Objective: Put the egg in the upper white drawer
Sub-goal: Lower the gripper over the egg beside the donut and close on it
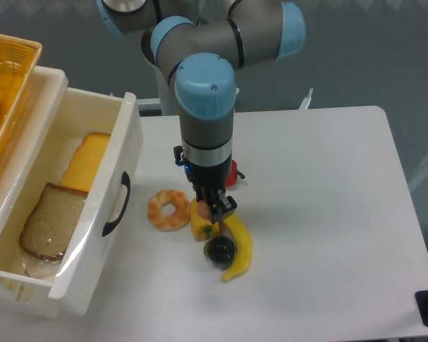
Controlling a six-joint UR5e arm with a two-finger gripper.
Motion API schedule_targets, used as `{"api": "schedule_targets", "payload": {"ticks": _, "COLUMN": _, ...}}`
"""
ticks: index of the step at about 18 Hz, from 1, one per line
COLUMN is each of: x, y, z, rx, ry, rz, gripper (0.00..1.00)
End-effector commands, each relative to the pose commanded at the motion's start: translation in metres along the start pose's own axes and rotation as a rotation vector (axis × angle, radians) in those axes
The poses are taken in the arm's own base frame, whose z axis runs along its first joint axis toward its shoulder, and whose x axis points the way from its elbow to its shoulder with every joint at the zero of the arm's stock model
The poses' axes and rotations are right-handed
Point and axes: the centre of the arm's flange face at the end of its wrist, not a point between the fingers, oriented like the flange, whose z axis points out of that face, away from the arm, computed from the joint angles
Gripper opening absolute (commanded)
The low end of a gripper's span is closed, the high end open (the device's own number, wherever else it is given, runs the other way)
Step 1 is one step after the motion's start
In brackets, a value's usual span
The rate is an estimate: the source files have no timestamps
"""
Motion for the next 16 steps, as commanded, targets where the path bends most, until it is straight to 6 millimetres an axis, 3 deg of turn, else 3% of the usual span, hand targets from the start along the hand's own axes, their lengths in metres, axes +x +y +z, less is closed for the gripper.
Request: {"api": "schedule_targets", "payload": {"ticks": 16, "x": -0.007, "y": 0.005, "z": -0.010, "rx": 0.028, "ry": -0.027, "rz": -0.052, "gripper": 0.21}}
